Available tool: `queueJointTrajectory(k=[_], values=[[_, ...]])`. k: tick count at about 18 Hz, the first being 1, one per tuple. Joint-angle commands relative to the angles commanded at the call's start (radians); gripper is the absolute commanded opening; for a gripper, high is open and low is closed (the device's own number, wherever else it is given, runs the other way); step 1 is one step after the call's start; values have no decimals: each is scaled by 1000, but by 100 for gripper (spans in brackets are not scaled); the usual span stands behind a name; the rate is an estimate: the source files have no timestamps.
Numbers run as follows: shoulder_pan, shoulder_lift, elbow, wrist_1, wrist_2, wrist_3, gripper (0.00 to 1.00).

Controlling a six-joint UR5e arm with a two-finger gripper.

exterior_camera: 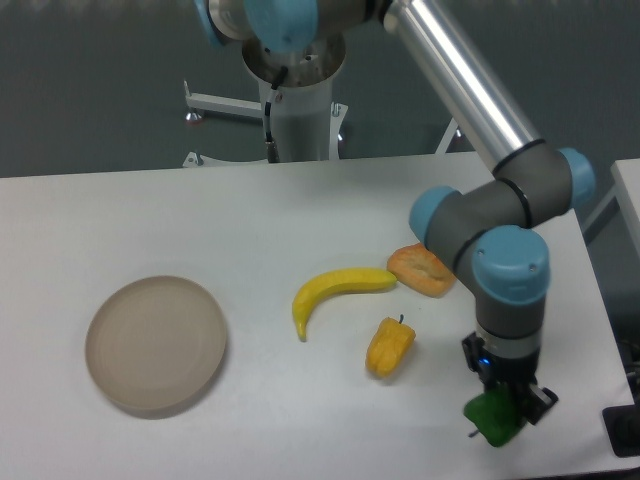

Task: Place the green pepper on the plate
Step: 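Carry the held green pepper with the gripper over to the beige plate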

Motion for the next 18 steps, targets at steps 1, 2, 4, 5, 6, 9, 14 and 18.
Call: queueJointTrajectory(k=[1, 2, 4, 5, 6, 9, 14, 18], values=[[-8, 26, -32, 0, -15, -37, 38], [-20, 51, -64, 0, -28, -78, 38], [-57, 94, -118, 0, -32, -158, 38], [-77, 112, -140, 0, -32, -195, 38], [-98, 129, -157, 0, -32, -235, 38], [-156, 170, -203, -2, -78, -389, 38], [-236, 221, -243, -57, -92, -577, 38], [-322, 230, -252, -57, -97, -787, 38]])
